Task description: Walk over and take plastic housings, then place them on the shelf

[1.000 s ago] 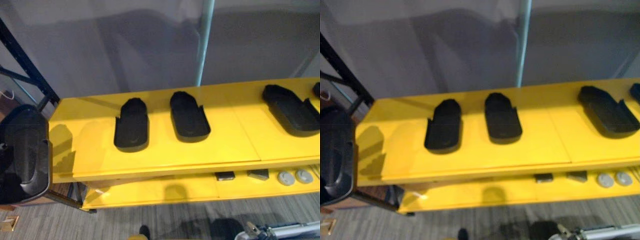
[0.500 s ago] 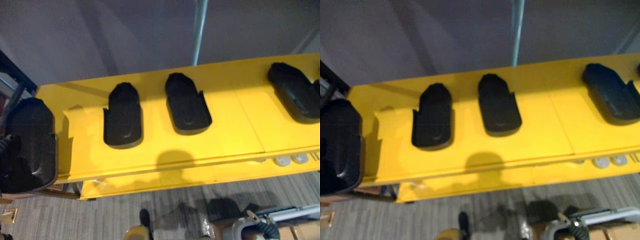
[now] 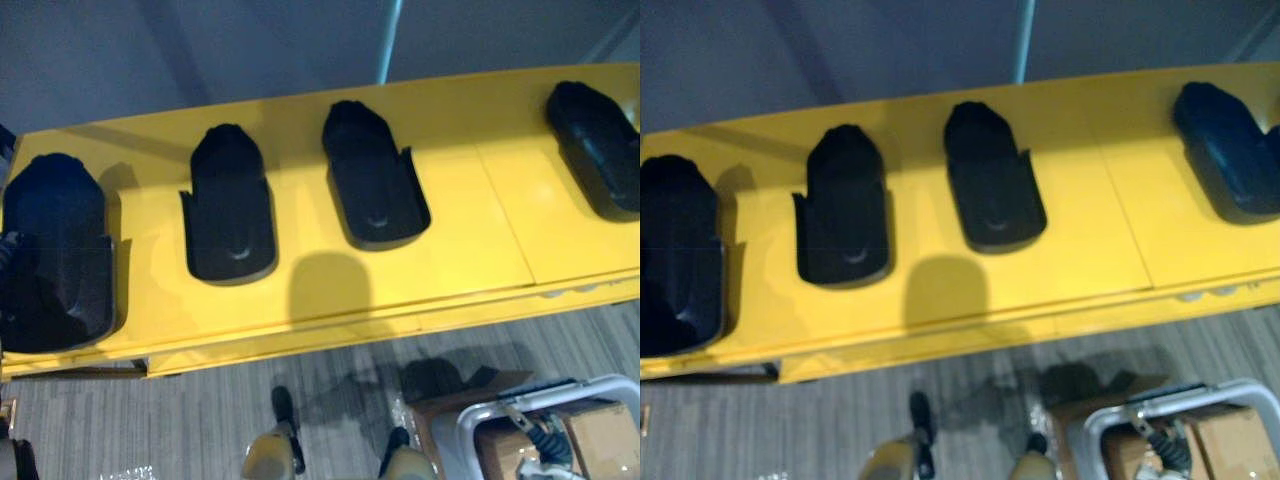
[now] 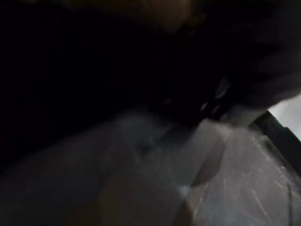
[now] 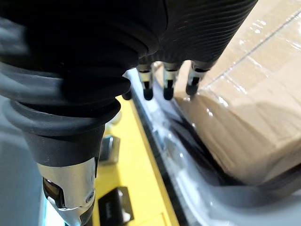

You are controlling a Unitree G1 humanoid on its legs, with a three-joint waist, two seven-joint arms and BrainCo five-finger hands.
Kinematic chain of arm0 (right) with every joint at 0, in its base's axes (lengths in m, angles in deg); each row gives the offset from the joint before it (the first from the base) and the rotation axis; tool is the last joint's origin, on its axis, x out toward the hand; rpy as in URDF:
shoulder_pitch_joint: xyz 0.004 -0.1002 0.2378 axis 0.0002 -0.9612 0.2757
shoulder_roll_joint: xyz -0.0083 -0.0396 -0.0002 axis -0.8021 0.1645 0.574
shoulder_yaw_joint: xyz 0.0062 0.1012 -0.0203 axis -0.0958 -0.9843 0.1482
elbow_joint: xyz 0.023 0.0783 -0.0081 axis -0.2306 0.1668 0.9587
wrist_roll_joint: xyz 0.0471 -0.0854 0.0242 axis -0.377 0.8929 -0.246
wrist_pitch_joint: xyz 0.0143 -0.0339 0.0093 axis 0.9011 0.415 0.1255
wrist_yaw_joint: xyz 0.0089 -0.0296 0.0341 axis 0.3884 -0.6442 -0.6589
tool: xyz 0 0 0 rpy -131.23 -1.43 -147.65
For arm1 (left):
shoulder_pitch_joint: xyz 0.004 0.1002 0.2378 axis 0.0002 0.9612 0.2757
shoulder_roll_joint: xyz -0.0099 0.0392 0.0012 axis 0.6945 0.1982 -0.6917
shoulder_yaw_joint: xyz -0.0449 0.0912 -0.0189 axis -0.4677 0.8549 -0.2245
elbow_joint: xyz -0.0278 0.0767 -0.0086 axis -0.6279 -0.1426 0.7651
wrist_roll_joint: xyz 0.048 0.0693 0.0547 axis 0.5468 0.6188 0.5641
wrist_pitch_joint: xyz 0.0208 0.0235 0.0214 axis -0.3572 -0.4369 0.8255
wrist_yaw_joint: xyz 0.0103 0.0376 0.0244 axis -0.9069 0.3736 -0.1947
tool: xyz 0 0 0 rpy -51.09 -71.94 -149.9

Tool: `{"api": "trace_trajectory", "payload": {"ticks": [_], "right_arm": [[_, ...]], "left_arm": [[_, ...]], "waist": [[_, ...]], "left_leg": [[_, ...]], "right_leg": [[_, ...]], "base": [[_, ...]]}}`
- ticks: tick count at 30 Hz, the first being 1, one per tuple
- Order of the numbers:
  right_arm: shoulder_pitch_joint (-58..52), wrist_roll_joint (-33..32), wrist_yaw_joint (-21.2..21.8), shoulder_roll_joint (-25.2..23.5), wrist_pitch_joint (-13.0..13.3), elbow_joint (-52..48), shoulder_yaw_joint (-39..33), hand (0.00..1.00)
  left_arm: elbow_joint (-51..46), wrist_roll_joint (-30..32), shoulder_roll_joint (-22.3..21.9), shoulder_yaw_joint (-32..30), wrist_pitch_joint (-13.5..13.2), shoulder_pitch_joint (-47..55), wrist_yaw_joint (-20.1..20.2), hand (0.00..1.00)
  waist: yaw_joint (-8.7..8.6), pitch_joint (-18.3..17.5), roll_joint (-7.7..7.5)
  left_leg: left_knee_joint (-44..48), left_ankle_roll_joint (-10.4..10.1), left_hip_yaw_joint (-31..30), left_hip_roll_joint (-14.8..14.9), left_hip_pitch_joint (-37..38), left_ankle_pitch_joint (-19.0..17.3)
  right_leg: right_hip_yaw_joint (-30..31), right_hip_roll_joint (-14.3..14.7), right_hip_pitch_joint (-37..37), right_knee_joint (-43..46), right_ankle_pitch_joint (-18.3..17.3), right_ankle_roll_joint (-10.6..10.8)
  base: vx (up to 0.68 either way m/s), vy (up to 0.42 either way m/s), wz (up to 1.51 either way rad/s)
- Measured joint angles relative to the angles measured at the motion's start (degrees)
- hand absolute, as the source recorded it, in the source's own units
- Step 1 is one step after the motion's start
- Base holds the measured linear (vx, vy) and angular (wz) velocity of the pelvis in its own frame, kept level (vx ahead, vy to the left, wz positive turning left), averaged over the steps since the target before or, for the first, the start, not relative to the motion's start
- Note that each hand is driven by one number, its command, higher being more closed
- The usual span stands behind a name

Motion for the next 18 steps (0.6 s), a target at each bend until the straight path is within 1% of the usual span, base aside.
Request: {"api": "trace_trajectory", "payload": {"ticks": [2, 4, 8, 10, 13, 14, 15, 16, 18], "right_arm": [[0.4, 0.0, 0.0, 0.1, 0.0, 0.0, 0.0, 0.0], [0.5, 0.0, 0.1, 0.2, 0.0, -0.4, -0.1, 0.0], [0.5, 0.0, 0.1, 0.3, 0.1, -0.6, -0.3, 0.0], [0.5, 0.0, 0.1, 0.3, 0.1, -0.6, -1.1, 0.0], [0.5, 0.1, 0.1, 0.4, 0.2, -0.5, -2.5, 0.0], [0.5, 0.1, 0.1, 0.4, 0.3, -0.5, -2.4, 0.0], [0.5, 0.1, 0.1, 0.4, 0.4, -0.5, -2.4, 0.0], [0.5, 0.1, 0.1, 0.4, 0.4, -0.5, -2.4, 0.0], [0.5, 0.1, 0.1, 0.4, 1.1, -0.5, -2.5, 0.0]], "left_arm": [[0.0, 0.5, 0.0, 0.0, 0.1, -0.1, 0.0, 0.0], [0.1, 1.9, 0.0, 0.0, 0.5, 0.0, -1.3, 0.0], [0.2, 3.0, -0.1, -0.3, 1.6, 0.0, -6.0, 0.0], [0.2, 3.9, -0.2, -0.5, 3.3, 0.1, -8.5, 0.0], [0.2, 3.9, -1.6, -3.0, 6.3, 0.2, -11.8, 0.0], [0.2, 3.9, -1.7, -3.0, 6.7, 0.3, -12.5, 0.0], [0.2, 3.8, -1.9, -3.0, 7.7, 0.5, -14.1, 0.0], [0.2, 3.8, -1.9, -3.1, 7.9, 0.5, -14.9, 0.0], [-0.4, 3.3, -2.0, -4.2, 8.6, 0.4, -18.8, 0.0]], "waist": [[0.01, 0.3, 0.05], [-0.1, 0.3, 0.08], [-0.28, 0.4, 0.19], [-0.6, 0.5, 0.31], [-1.02, 0.5, 0.4], [-1.06, 0.5, 0.41], [-1.24, 0.5, 0.4], [-1.32, 0.5, 0.4], [-1.53, 0.5, 0.4]], "left_leg": [[0.7, -0.1, 0.1, 0.4, -0.2, -0.4], [0.7, -0.2, 0.1, 0.7, -0.1, -0.4], [0.7, -0.2, 0.2, 0.7, -0.2, -0.4], [0.6, -0.2, 0.2, 0.7, -0.2, -0.4], [0.6, -0.2, 0.5, 0.7, -0.2, -0.4], [0.6, -0.2, 0.6, 0.7, -0.2, -0.4], [0.6, -0.2, 0.7, 0.7, -0.2, -0.4], [0.6, -0.2, 0.8, 0.7, -0.2, -0.4], [0.6, -0.2, 1.0, 0.7, -0.1, -0.4]], "right_leg": [[0.0, 0.2, -0.1, 0.2, 0.0, 0.0], [0.0, 0.4, -0.1, 0.4, 0.0, 0.0], [0.0, 0.4, -0.2, 0.4, 0.0, 0.0], [0.0, 0.4, -0.3, 0.4, 0.0, 0.0], [0.1, 0.4, -0.5, 0.4, 0.0, 0.0], [0.1, 0.4, -0.6, 0.3, 0.0, 0.0], [0.1, 0.4, -0.6, 0.3, 0.0, 0.0], [0.1, 0.4, -0.7, 0.3, 0.0, 0.0], [0.2, 0.4, -0.7, 0.3, 0.0, 0.0]], "base": [[0.0, -0.021, -0.04], [0.0, -0.013, -0.02], [0.0, -0.003, -0.01], [0.0, 0.0, 0.0], [-0.01, -0.001, -0.04], [-0.01, -0.001, -0.07], [-0.01, 0.0, -0.05], [-0.01, 0.0, -0.06], [0.0, -0.001, -0.04]]}}
